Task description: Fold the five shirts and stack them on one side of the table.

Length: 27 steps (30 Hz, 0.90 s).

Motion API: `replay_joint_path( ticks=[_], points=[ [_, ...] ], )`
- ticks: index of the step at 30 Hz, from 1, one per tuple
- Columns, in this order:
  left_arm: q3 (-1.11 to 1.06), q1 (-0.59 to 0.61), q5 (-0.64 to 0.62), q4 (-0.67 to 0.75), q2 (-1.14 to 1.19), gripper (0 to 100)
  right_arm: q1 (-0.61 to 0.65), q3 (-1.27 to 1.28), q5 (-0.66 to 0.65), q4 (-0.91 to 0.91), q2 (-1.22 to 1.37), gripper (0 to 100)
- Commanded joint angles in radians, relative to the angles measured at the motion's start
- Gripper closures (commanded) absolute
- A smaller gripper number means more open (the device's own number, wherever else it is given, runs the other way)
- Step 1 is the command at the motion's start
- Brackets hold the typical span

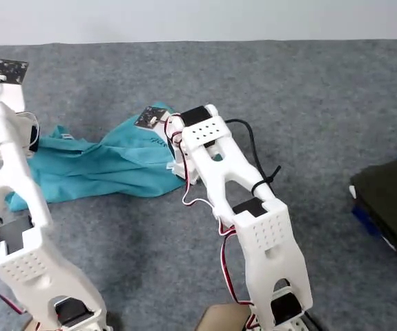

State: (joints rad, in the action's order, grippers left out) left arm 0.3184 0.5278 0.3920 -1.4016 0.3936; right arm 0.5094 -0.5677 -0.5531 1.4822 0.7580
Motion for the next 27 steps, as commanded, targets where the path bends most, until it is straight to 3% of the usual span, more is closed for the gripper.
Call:
replay_joint_path(
  ticks=[1,13,20,27],
  points=[
    [0.008,-0.005,0.009,-0.008,-0.011,99,0.008,-0.052,0.049,0.002,-0.061,83.0],
    [0.007,-0.008,0.011,-0.005,-0.009,99,0.05,-0.052,0.069,-0.059,-0.084,81.5],
    [0.007,-0.005,0.011,-0.005,-0.009,99,0.045,-0.052,0.046,-0.11,-0.085,98.2],
    [0.031,-0.008,0.011,-0.032,-0.041,99,0.004,-0.098,-0.037,-0.053,-0.143,98.7]
  ],
)
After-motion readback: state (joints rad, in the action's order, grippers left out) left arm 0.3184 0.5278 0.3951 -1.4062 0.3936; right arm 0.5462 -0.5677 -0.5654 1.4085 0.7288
